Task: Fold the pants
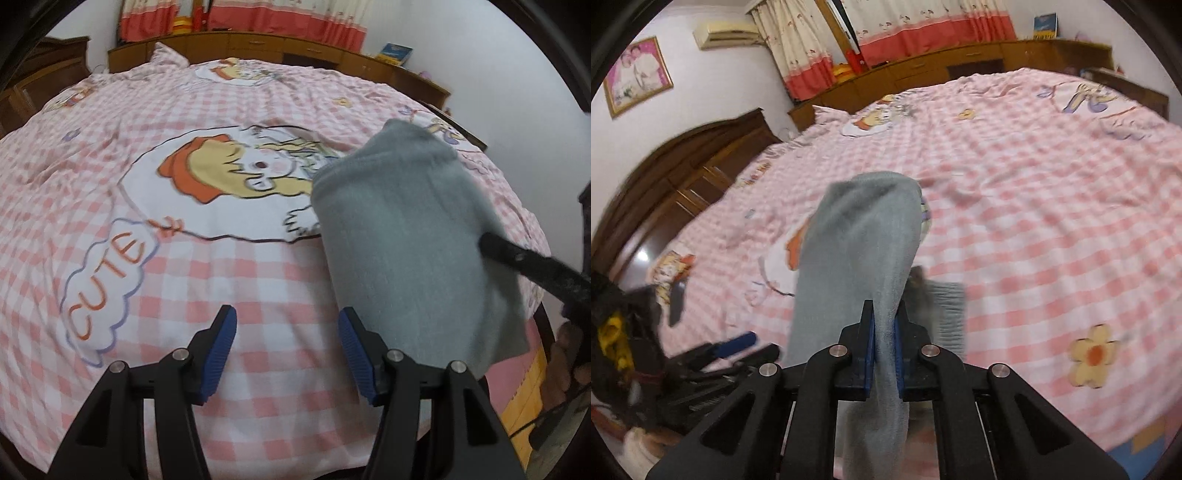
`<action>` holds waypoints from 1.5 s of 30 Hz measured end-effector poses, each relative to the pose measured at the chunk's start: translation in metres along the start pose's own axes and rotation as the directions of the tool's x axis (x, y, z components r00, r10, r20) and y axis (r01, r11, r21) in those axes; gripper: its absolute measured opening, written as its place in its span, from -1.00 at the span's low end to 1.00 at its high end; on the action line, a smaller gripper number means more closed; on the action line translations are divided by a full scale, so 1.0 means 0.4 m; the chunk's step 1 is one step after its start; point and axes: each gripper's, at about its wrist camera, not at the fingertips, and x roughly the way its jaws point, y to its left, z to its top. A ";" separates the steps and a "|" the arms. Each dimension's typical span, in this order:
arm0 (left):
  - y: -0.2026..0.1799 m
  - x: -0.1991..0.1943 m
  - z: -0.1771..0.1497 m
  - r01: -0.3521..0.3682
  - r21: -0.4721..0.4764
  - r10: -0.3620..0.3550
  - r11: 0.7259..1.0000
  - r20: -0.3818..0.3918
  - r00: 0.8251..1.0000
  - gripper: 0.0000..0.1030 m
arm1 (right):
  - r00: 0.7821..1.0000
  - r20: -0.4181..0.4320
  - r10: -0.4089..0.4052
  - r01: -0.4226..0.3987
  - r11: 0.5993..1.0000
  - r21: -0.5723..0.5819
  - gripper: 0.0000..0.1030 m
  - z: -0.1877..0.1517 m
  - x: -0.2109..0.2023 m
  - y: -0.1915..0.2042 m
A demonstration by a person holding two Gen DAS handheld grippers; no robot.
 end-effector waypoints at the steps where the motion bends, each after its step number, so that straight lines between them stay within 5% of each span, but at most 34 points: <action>1: -0.010 0.000 0.002 0.003 0.011 -0.003 1.000 0.002 1.000 0.17 | 1.000 -0.010 -0.013 0.013 1.000 0.005 -0.83 -0.002 0.008 -0.009; 7: -0.091 0.017 0.016 0.047 0.116 -0.050 0.992 0.026 0.998 0.18 | 0.997 -0.079 0.012 -0.006 0.997 0.078 -0.80 -0.026 0.103 -0.090; 11: -0.108 0.081 -0.005 -0.007 0.176 0.008 0.984 -0.008 1.000 0.22 | 0.997 -0.082 0.007 0.004 0.990 0.140 -0.60 -0.039 0.144 -0.144; 13: -0.102 0.093 -0.014 -0.018 0.181 0.019 0.983 -0.004 1.000 0.29 | 0.996 -0.087 0.023 -0.008 0.986 0.169 -0.43 -0.040 0.142 -0.164; 21: -0.096 0.031 -0.004 0.018 0.141 -0.016 0.990 -0.015 1.000 0.29 | 0.998 -0.056 0.032 -0.026 0.995 0.099 -0.43 -0.038 0.027 -0.114; 24: -0.125 -0.017 -0.012 0.073 0.170 -0.077 0.983 0.014 0.997 0.12 | 0.995 -0.061 0.079 -0.076 0.996 0.042 -0.43 -0.057 -0.005 -0.073; 26: -0.143 -0.033 -0.016 0.131 0.188 -0.137 0.973 0.018 0.990 -0.30 | 0.994 -0.080 0.079 -0.079 0.997 -0.003 -0.43 -0.075 -0.013 -0.049; 29: -0.161 -0.014 -0.033 0.212 0.204 -0.207 0.956 -0.045 0.977 -0.64 | 0.992 -0.113 0.050 -0.056 0.997 -0.055 -0.43 -0.106 -0.003 -0.025; 36: -0.137 0.078 -0.097 0.302 0.086 -0.283 0.950 -0.182 0.942 -0.68 | 0.975 -0.190 -0.112 0.094 0.990 -0.102 -0.46 -0.185 0.041 -0.069; 42: -0.149 0.043 -0.082 0.281 0.111 -0.263 0.953 -0.157 0.952 -0.67 | 0.975 -0.201 -0.096 0.085 0.994 -0.063 -0.46 -0.186 0.026 -0.088; 45: -0.158 0.001 -0.044 0.247 0.165 -0.236 0.955 -0.083 0.968 -0.52 | 0.987 -0.143 -0.077 0.067 0.995 -0.072 -0.46 -0.153 -0.025 -0.066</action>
